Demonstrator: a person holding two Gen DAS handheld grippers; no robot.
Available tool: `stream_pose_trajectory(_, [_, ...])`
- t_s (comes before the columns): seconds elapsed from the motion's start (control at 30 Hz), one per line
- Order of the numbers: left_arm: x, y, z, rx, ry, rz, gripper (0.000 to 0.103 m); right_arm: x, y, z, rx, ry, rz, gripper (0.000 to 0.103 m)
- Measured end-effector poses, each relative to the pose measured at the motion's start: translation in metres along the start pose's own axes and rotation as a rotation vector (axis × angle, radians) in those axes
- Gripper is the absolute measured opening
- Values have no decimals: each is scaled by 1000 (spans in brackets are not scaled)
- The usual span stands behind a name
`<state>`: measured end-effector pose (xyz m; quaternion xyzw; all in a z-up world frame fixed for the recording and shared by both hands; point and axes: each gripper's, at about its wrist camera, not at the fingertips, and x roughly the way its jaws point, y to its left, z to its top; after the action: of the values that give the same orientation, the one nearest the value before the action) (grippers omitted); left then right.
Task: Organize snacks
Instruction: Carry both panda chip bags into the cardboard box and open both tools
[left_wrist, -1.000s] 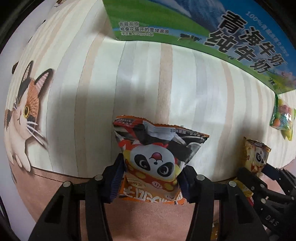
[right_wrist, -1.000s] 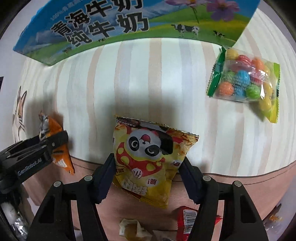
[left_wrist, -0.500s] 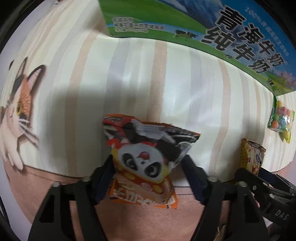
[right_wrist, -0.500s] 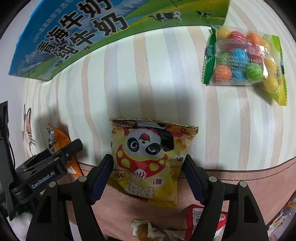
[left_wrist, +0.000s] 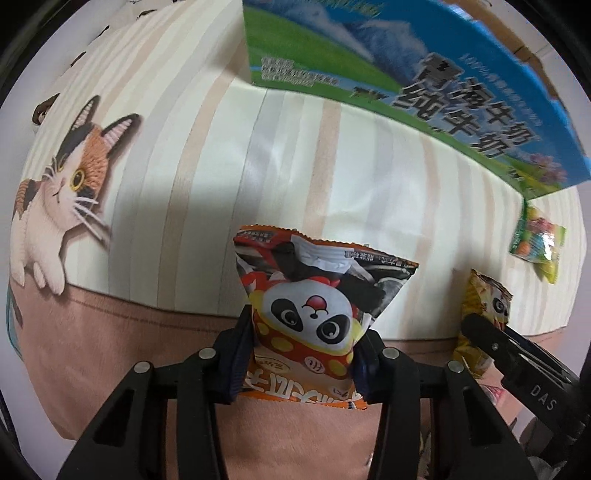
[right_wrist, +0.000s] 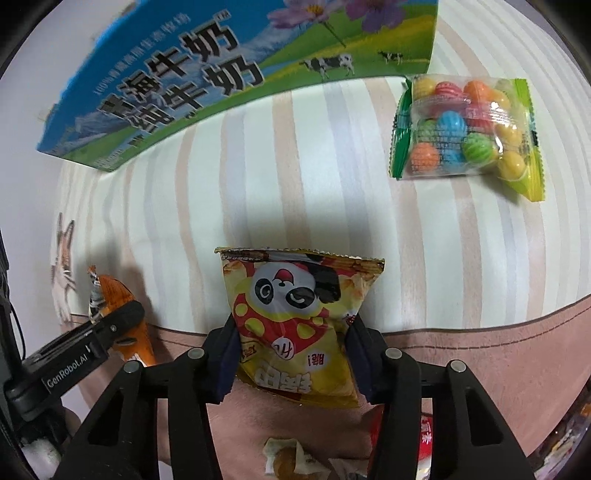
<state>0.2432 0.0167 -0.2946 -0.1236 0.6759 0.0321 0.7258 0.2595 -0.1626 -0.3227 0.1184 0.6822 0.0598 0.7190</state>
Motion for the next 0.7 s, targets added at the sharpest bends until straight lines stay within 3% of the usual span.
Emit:
stream_pose_trajectory(0.2, [-38, -12, -2, 19, -46, -55, 42, -31, 3, 0, 0, -35, 76, 53])
stream_pose_trajectory(0.37, [-83, -26, 18, 41, -99, -125, 42, -79, 8, 12, -8, -103, 152, 53])
stream_pose_trajectory(0.53, [-133, -53, 69, 85, -152, -186, 42, -139, 17, 53, -33, -203, 199, 53])
stream_pose_trajectory(0.7, [-147, -74, 153, 129, -172, -162, 42, -174, 28, 122, -51, -291, 154, 53])
